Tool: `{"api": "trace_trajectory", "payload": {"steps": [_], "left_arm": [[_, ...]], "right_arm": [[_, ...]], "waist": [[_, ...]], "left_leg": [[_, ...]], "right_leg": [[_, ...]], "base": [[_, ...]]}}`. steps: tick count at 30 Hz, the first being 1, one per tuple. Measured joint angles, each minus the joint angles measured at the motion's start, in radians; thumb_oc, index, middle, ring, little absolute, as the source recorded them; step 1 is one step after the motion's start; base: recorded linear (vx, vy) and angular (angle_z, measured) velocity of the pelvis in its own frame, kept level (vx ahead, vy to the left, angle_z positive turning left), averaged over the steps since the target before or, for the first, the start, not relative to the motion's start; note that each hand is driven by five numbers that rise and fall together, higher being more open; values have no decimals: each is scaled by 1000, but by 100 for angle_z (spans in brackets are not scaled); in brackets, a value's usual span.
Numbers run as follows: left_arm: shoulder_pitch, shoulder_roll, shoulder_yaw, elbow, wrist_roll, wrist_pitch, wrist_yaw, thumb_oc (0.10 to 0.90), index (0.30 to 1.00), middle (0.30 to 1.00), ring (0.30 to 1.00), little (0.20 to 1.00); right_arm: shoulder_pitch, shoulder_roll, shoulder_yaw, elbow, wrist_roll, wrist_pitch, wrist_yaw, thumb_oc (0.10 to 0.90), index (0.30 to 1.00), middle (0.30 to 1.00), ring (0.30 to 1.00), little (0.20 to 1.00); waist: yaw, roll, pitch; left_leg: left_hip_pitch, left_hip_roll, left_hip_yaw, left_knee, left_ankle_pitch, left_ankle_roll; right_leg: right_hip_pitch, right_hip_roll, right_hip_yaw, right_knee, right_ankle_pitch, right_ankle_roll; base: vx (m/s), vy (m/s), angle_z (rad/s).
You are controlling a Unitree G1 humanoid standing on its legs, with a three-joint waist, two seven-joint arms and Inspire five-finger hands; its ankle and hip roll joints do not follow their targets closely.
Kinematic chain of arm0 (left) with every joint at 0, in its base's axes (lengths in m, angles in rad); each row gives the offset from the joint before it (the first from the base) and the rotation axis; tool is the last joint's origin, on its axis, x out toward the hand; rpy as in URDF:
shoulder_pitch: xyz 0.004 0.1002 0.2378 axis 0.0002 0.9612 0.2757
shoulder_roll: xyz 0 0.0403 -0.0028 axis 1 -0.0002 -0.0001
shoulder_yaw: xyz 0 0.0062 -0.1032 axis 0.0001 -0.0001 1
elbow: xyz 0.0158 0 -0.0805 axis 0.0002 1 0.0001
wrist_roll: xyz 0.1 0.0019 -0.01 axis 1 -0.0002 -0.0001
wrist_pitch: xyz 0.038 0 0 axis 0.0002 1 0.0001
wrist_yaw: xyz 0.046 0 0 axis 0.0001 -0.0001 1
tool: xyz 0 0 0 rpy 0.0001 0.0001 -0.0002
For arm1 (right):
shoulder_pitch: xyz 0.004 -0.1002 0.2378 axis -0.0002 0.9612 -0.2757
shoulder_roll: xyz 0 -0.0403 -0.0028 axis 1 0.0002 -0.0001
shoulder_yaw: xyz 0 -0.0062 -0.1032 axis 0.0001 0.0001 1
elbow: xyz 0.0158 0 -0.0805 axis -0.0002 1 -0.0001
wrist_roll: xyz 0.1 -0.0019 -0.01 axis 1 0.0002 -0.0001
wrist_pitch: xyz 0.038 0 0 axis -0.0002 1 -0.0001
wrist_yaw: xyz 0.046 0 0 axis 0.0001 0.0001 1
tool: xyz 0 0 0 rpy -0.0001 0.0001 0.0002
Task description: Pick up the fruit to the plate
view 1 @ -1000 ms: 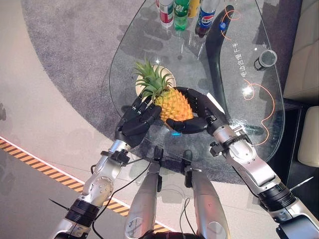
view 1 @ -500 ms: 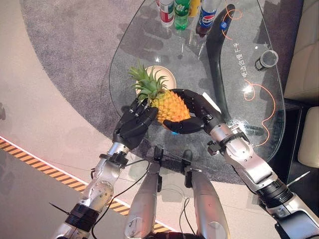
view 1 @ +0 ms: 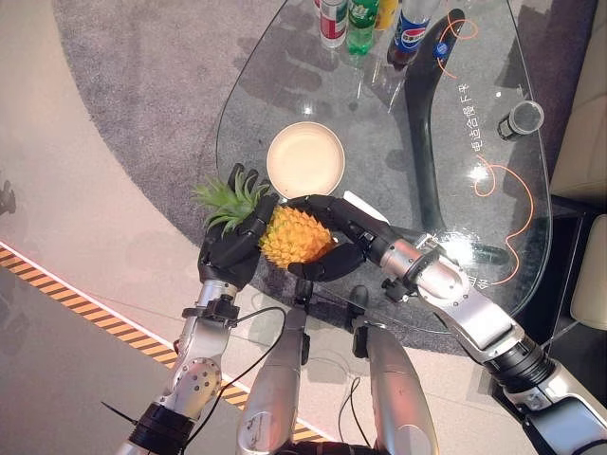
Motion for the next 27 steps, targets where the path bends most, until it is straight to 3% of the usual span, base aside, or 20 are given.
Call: {"api": "trace_trajectory", "payload": {"steps": [13,14,15,27], "left_arm": [[-6,-16,-2,-1,0,37,21,800,900,900,900,900],[-6,-16,-2,-1,0,37,21,542,679,679,679,642],[-6,-16,-2,-1,-1,37,20,100,300,300,300,200],[-5,-38,3,9,-27,-42,-16,100,300,300,300,200]], "right_arm": [[1,-21,4,0,10,-6,-2,100,300,300,300,200],[3,-21,4,0,11,-6,-4,100,300,300,300,200],[3,-20,4,0,12,-6,-4,100,300,300,300,200],[3,13,5,-2,17,-18,-20,100,300,300,300,200]], "waist": [[-1,0,0],[-3,0,0],[-4,0,0],[-5,0,0]], "left_leg": [[0,-1,0,2,0,0],[0,-1,0,2,1,0],[0,-1,0,2,0,0],[1,0,1,2,1,0]], "right_leg": [[0,0,0,2,-4,0],[0,0,0,2,-4,0],[0,0,0,2,-4,0],[0,0,0,2,-4,-1]], "base": [[0,0,0],[0,0,0],[0,0,0],[0,0,0]]}}
